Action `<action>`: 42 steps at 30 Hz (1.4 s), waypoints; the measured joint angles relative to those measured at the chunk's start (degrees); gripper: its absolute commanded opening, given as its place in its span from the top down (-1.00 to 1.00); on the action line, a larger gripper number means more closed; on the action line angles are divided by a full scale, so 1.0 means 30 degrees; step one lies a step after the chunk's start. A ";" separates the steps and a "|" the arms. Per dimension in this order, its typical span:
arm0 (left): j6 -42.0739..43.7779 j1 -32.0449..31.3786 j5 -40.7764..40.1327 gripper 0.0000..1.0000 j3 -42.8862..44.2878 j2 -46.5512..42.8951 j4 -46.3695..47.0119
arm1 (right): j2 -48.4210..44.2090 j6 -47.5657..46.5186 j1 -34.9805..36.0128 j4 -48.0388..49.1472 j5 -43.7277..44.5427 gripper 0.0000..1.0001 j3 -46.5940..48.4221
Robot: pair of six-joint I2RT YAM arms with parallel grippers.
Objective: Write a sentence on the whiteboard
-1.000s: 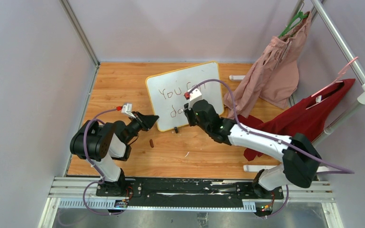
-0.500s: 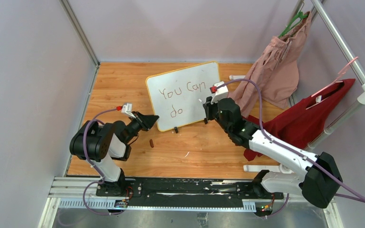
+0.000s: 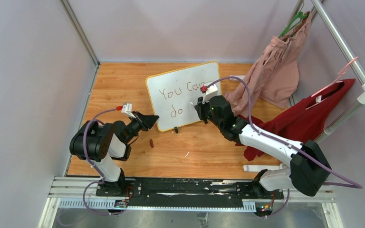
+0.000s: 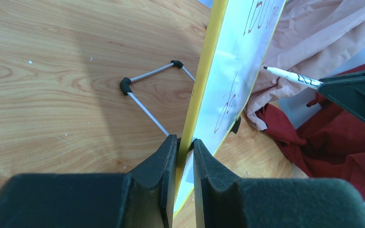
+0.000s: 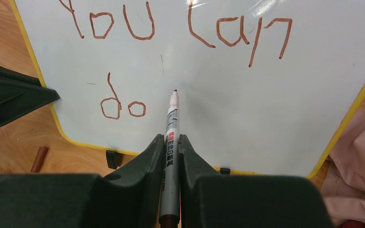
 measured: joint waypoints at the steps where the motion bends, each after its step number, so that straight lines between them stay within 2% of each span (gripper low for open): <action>1: -0.0007 0.0000 0.0000 1.00 0.0000 0.0000 0.0000 | 0.0022 0.0000 0.0000 0.0007 -0.0080 1.00 0.0066; 42: 0.0007 -0.0007 0.0095 1.00 0.0000 -0.0015 -0.0015 | 0.1705 -0.0233 0.0495 -0.0933 0.0423 1.00 0.1341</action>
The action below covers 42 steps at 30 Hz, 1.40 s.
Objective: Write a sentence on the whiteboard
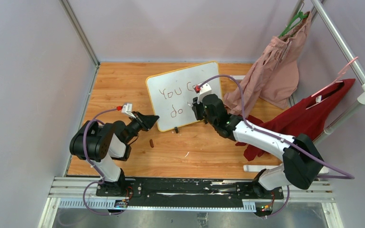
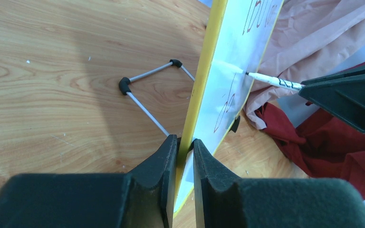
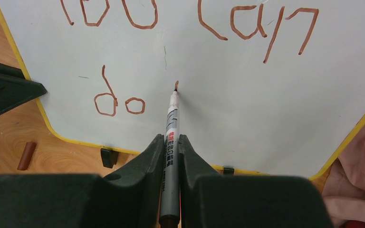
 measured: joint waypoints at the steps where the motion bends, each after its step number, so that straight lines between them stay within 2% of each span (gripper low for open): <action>1: 0.0000 0.0000 0.0000 1.00 0.0000 -0.0007 0.0000 | 0.0000 0.0000 0.0007 -0.0073 0.0000 1.00 0.0000; 19: 0.0000 0.0000 0.0000 1.00 -0.0051 -0.0131 -0.0051 | -0.0102 0.0379 0.0408 -0.0998 0.0087 1.00 -0.0729; 33: 0.0000 0.0000 0.0007 1.00 -0.0095 -0.0204 -0.0051 | -0.0415 0.0408 0.0408 -0.1719 0.1297 1.00 -0.0750; 42: 0.0000 0.0000 0.0066 1.00 -0.0095 -0.0248 -0.0051 | -0.1719 0.0401 0.0729 -0.1180 0.0415 1.00 -0.0925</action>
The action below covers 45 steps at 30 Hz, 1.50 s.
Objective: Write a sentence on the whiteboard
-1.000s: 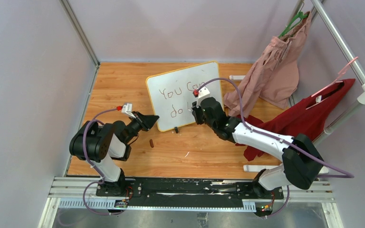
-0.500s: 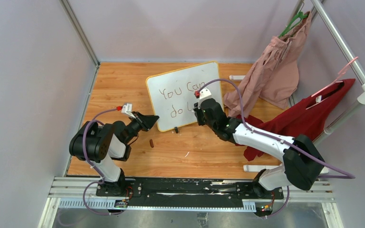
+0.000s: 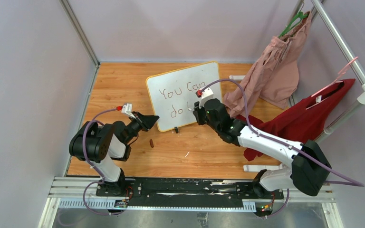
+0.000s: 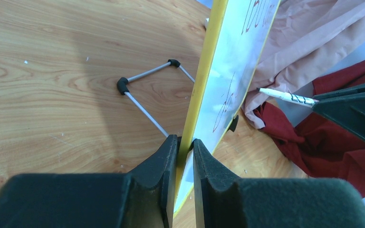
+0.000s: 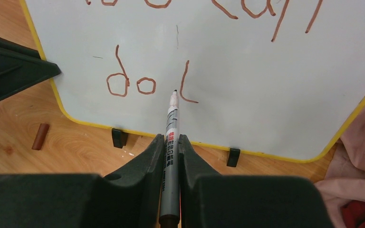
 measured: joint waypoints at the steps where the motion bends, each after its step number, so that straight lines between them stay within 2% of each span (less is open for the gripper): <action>1: 0.0000 0.0000 0.0000 1.00 0.0000 0.0000 0.0000 | -0.0007 0.0000 0.0051 0.0087 -0.0124 1.00 0.0000; 16: 0.0051 0.0000 0.0007 1.00 0.0000 -0.0007 0.0000 | 0.1049 0.0124 0.0138 0.0561 -0.0583 1.00 0.0080; 45: 0.0058 0.0000 0.0000 1.00 0.0000 -0.0022 -0.0007 | 0.1851 0.0539 0.0131 0.1137 0.0801 1.00 0.0401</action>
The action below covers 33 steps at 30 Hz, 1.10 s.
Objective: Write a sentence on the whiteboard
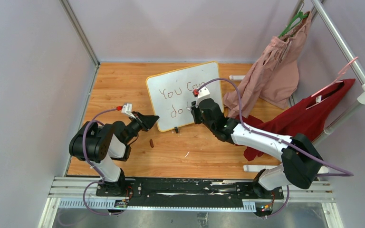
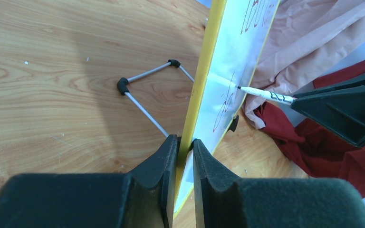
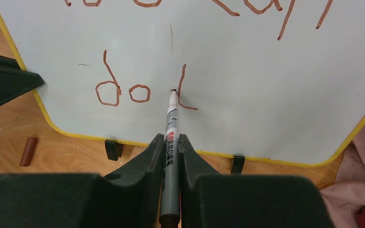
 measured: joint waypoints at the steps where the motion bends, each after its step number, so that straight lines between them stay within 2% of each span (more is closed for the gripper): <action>1: 0.0000 0.0000 0.0000 1.00 0.0000 0.0000 0.0000 | -0.0007 0.0007 0.0000 -0.0007 0.0066 1.00 0.0000; 33: -0.0007 -0.0022 0.0197 1.00 0.0000 -0.0036 0.0000 | -0.1574 -0.0117 -0.0510 0.0044 0.0750 1.00 -0.0335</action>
